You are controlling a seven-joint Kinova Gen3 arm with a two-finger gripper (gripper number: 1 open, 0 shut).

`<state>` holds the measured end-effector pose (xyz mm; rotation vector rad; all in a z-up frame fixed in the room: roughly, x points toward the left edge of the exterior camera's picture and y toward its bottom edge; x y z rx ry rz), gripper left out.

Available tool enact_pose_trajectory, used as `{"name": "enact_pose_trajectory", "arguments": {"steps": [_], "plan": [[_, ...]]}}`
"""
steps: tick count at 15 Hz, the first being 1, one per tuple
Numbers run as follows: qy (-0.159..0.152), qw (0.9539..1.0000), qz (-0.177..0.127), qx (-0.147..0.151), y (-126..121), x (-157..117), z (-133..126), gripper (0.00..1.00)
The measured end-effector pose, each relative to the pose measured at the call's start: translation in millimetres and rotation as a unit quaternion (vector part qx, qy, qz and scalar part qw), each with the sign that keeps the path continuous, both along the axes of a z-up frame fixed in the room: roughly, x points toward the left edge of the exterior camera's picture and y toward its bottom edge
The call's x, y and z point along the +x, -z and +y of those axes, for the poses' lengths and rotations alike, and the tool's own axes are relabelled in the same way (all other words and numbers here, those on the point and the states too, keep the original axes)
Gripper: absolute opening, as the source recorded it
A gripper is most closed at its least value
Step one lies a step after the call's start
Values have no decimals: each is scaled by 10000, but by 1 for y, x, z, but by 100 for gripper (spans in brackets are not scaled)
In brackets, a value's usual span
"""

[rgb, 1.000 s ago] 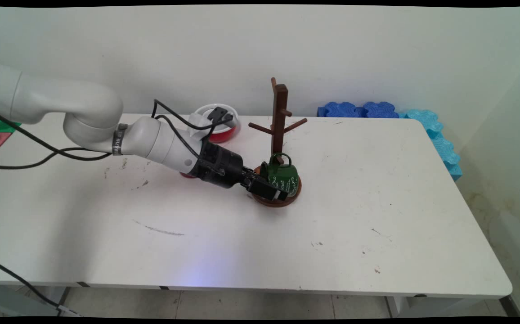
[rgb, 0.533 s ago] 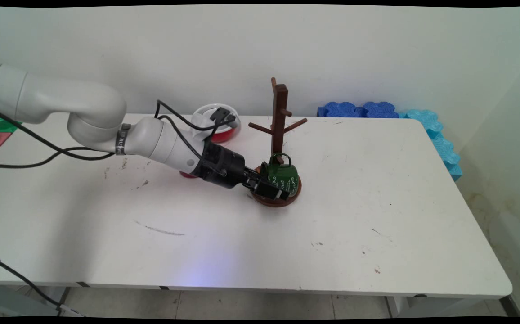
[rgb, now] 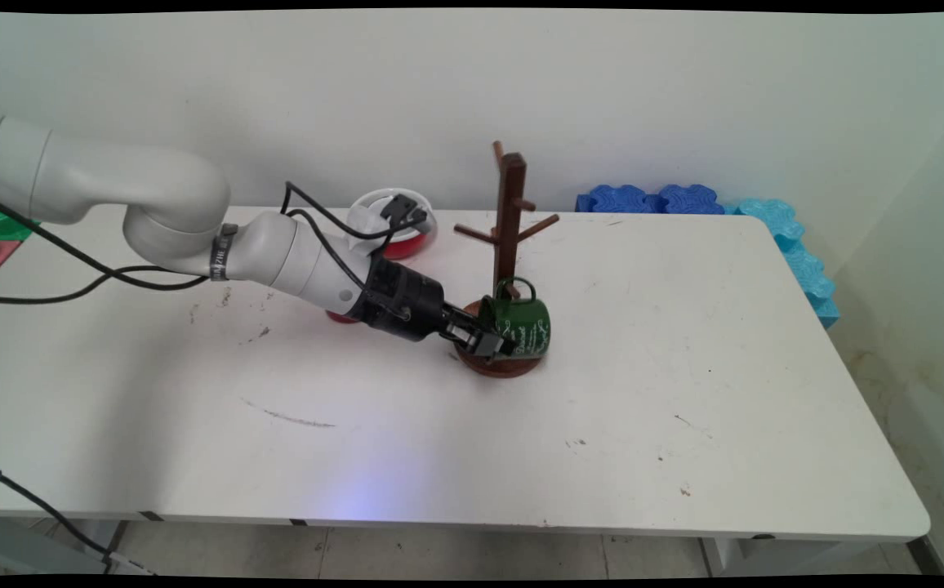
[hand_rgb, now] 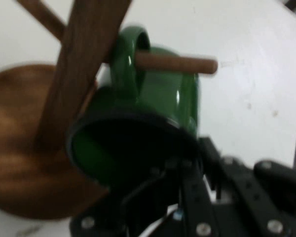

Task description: Place the picked object on the table

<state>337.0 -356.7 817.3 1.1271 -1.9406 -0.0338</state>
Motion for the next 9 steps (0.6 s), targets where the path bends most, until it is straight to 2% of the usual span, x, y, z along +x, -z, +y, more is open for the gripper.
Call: {"name": "enact_pose_trajectory", "arguments": {"steps": [9], "plan": [[54, 10000, -45, -18, -1, 1, 2, 0]]}}
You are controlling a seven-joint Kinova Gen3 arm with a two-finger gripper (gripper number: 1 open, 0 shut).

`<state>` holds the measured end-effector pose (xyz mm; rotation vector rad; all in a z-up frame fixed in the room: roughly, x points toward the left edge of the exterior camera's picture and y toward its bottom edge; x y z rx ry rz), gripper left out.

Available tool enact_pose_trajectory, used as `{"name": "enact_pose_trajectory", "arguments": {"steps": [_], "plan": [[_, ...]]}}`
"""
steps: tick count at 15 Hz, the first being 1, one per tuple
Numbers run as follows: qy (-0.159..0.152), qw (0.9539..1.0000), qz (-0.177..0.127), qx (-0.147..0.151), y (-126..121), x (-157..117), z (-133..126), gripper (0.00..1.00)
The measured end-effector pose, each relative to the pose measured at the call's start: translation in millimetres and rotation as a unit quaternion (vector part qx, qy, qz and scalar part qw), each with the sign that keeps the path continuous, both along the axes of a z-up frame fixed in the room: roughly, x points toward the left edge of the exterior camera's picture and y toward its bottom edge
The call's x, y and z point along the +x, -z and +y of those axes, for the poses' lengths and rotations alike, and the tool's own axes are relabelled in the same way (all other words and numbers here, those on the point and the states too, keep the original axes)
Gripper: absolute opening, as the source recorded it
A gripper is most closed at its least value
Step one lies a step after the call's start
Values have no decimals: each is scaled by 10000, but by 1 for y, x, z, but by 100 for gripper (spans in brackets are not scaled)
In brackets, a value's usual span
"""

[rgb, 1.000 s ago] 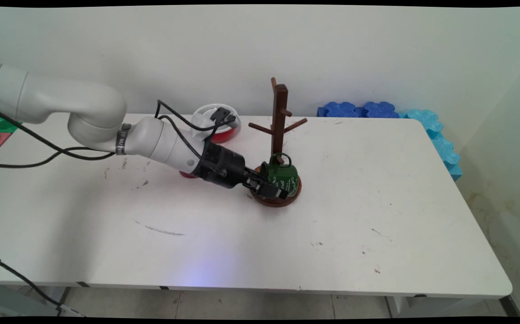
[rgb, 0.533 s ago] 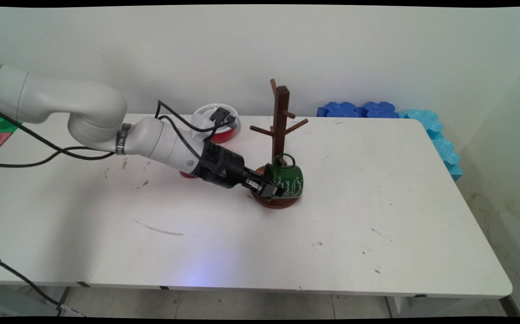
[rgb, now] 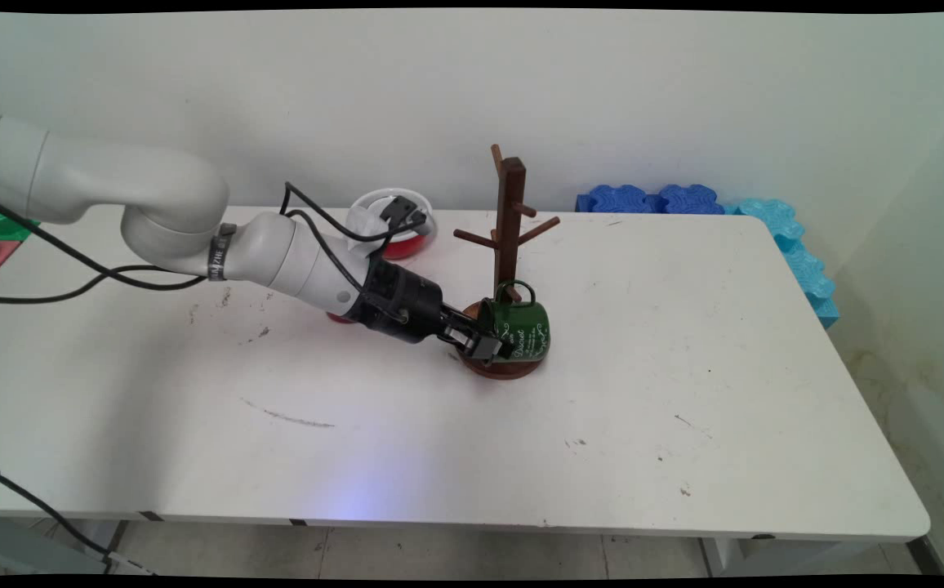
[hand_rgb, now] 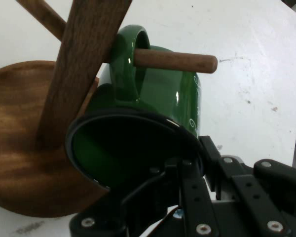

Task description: Place the picked object on the table

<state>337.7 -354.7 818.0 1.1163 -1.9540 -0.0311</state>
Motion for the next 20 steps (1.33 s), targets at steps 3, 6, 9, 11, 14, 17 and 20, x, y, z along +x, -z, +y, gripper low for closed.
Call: {"name": "enact_pose_trajectory", "arguments": {"steps": [3, 6, 9, 11, 14, 17, 20], "plan": [[30, 10000, -22, -27, -1, 0, 1, 0], [88, 9999, -58, -85, -3, 0, 2, 0], [147, 9997, -94, -152, -5, 0, 2, 0], [185, 9996, -117, -196, -7, 1, 3, 0], [250, 9992, -165, -275, -9, 1, 3, 0], [312, 9987, -218, -347, -11, 2, 4, 0], [388, 9979, -283, -425, -13, 3, 5, 0]]}}
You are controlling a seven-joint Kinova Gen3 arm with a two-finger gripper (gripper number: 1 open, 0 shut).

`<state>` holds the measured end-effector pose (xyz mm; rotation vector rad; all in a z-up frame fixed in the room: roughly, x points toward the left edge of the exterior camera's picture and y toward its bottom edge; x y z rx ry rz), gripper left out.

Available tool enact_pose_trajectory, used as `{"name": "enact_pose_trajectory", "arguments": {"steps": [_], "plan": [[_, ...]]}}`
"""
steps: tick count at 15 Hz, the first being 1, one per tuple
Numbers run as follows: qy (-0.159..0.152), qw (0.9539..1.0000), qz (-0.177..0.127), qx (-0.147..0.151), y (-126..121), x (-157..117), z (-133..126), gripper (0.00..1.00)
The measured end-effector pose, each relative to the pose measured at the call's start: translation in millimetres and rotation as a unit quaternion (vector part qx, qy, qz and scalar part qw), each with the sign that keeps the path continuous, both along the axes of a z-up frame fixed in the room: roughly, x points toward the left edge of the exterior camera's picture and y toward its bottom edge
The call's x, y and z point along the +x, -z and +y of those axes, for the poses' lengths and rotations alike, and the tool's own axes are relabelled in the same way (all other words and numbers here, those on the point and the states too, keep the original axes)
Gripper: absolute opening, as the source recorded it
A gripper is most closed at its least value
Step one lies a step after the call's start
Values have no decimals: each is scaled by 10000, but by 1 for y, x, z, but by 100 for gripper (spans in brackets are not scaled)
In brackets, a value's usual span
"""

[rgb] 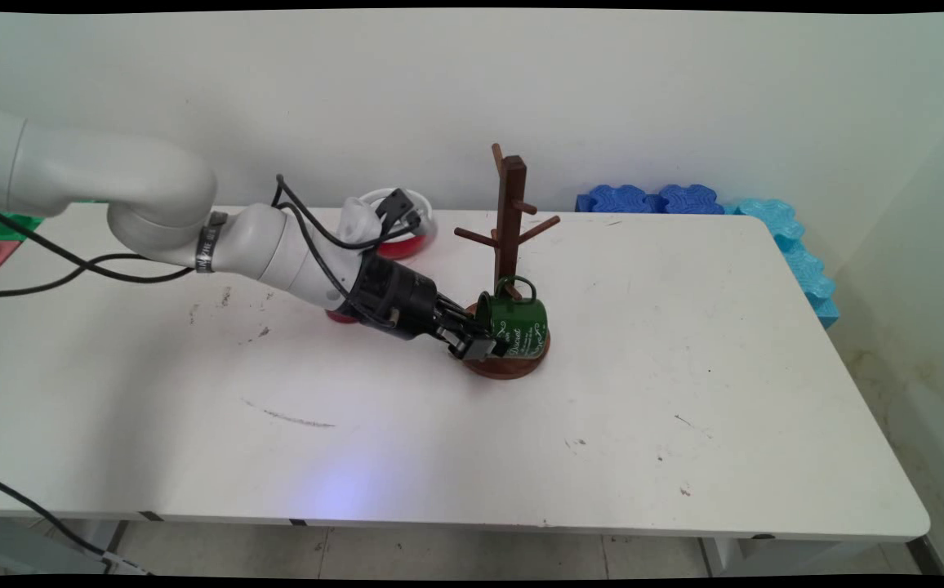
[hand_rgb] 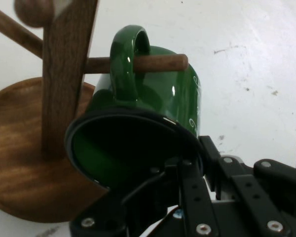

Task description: Place the picked object on the table

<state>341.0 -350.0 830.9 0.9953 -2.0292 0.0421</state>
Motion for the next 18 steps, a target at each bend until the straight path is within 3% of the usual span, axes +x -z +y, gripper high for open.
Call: {"name": "enact_pose_trajectory", "arguments": {"steps": [18], "plan": [[399, 9982, -331, -312, -11, 2, 9, 0]]}}
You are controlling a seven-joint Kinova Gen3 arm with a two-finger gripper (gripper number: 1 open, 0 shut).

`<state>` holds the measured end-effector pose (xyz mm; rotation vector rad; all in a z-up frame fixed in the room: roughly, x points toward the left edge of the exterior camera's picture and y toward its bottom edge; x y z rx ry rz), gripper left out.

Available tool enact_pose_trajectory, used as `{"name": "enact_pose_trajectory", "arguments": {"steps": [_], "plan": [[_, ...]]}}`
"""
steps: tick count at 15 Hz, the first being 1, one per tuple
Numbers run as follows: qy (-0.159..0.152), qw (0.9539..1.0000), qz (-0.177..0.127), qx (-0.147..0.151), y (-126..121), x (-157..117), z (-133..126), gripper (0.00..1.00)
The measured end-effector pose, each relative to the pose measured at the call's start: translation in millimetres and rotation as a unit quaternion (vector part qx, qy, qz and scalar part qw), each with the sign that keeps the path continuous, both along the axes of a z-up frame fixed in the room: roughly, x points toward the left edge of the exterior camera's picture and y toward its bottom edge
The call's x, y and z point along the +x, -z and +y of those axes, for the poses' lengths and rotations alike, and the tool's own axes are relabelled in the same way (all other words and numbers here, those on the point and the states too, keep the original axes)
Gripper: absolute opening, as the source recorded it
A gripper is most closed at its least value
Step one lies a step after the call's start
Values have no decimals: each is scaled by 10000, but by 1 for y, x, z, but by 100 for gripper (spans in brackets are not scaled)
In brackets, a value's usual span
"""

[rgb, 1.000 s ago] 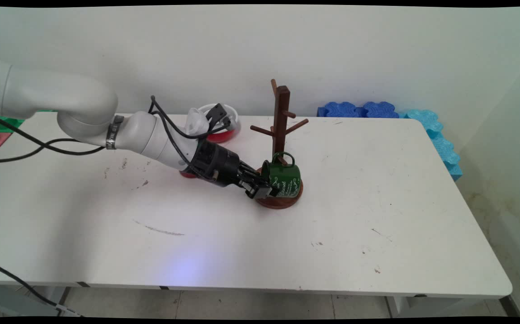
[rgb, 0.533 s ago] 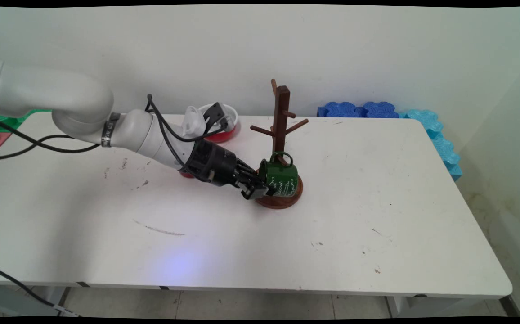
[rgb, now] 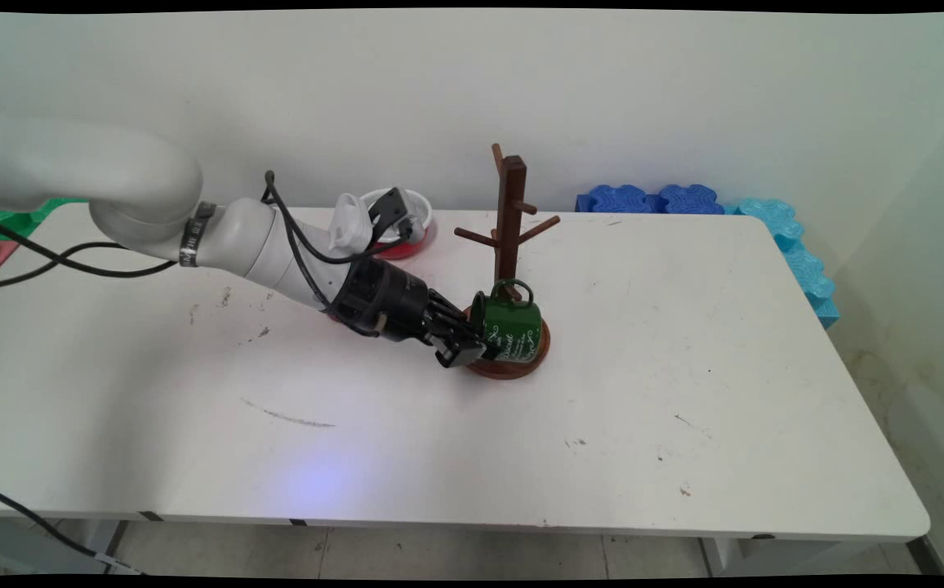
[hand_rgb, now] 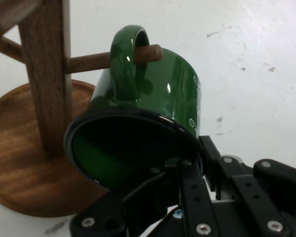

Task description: Place the picked object on the table

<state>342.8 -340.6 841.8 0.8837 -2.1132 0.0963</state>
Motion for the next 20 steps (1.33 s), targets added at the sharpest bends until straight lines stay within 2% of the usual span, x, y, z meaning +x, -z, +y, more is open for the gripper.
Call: {"name": "enact_pose_trajectory", "arguments": {"steps": [14, 20], "plan": [[280, 9996, 4, -62, -6, -12, 14, 0], [510, 9985, -140, -155, -12, -11, 21, 0]]}}
